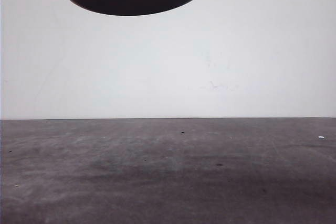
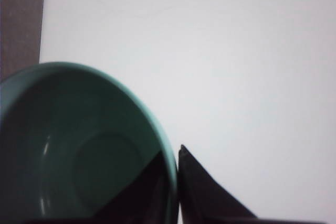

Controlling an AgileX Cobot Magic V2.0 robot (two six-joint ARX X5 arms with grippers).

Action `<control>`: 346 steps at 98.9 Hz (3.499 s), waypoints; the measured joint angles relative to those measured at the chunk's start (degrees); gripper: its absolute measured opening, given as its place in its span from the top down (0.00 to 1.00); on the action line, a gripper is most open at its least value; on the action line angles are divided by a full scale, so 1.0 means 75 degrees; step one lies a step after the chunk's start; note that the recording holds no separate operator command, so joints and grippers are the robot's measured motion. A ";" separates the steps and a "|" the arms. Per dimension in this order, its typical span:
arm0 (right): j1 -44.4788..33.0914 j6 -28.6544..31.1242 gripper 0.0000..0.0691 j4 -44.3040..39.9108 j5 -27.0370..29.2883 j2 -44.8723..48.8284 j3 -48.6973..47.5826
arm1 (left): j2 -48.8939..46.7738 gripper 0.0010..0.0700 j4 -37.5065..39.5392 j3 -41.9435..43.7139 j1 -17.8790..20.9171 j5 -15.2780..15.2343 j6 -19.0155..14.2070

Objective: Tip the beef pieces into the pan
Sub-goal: 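Lift the bowl over the held pan and tip the beef cubes in, then lower the empty bowl onto the table and release with the right gripper, then lower the pan onto the table and open the left gripper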

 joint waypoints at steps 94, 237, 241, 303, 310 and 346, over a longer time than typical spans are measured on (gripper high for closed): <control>-0.2031 0.9439 0.97 -0.3590 -0.0070 -0.0659 0.0664 | -0.0402 0.93 -0.0064 0.0000 0.0006 -0.0551 0.0332; -0.8142 1.5274 0.49 -0.3500 -0.6854 0.1303 -0.3252 | -0.0860 0.93 -0.0312 0.0000 0.0006 -0.0551 0.0589; -0.8142 1.5309 0.44 -0.3456 -0.6851 0.1271 -0.3252 | -0.0860 0.93 -0.0312 0.0000 0.0006 -0.0560 0.0650; -0.8166 1.5067 0.37 -0.3806 -0.6781 -0.2984 -0.2331 | 0.0906 0.93 0.1247 -0.0819 0.0006 -0.1903 0.1361; -0.8166 1.4962 0.37 -0.3934 -0.6781 -0.3357 -0.2331 | 0.1364 0.93 0.1763 -0.0938 0.0006 -0.2104 0.1393; -0.8166 1.4883 0.37 -0.4424 -0.6781 -0.4264 -0.2331 | 0.3896 0.93 0.3672 -0.0976 0.0017 -0.2611 0.1550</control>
